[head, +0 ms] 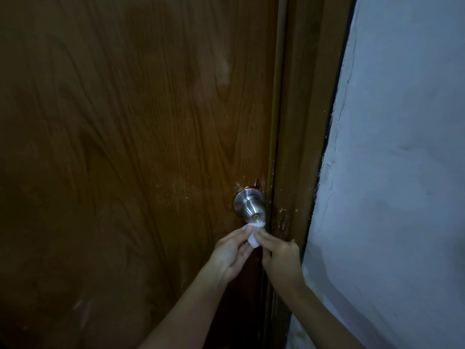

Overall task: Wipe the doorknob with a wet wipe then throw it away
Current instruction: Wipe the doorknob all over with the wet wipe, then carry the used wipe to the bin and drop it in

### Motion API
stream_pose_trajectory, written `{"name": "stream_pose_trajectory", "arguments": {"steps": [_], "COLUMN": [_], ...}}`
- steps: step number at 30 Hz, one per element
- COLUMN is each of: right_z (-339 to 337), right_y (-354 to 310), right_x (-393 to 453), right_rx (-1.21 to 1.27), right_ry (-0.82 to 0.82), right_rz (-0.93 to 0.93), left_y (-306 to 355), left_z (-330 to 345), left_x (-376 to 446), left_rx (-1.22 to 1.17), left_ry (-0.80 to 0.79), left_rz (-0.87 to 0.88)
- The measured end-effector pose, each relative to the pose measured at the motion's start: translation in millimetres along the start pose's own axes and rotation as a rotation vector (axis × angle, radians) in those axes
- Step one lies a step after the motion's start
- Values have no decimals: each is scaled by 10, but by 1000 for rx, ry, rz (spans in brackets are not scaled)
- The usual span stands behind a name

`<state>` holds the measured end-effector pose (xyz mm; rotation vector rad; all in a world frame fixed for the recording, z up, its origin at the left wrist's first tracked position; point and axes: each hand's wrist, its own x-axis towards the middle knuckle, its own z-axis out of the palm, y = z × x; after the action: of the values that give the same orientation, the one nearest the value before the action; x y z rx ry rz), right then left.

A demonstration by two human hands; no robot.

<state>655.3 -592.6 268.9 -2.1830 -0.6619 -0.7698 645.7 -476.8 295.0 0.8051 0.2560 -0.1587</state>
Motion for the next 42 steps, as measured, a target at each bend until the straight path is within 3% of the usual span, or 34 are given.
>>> {"name": "stream_pose_trajectory", "arguments": {"steps": [5,9,11,13,17,20,24,28,33,42], "right_z": [20,36,36,33,-64,-201,-430,-564,-764,-1047], "right_y": [-129,-191,-177,-138,-82,-41,-67,-205,-640,-1389], "right_x": [26,-47,-88,-127,-193,-225,-328,-390,-550,-1439], "right_rx": [171,471,561,547,570,591,606,710,1124,1026], "right_ry": [-77,-12,20,9,-22,-27,20,24,-155,-132], "right_rz": [12,316,447,507,579,620,650,732,756,709], "left_y": [30,79,103,111,14,-52,-110,-137,-110,-377], "left_z": [-39,25,90,180,322,393,445,336,79,-351], "left_x": [-43,-94,-132,-154,-56,5,-211,-528,-1110,-2235], "left_rx": [-39,98,213,323,371,208,41,255,532,829], "left_ry": [250,557,593,565,543,571,449,267,75,-14], "left_rz": [36,270,402,443,353,227,159,206,305,466]}}
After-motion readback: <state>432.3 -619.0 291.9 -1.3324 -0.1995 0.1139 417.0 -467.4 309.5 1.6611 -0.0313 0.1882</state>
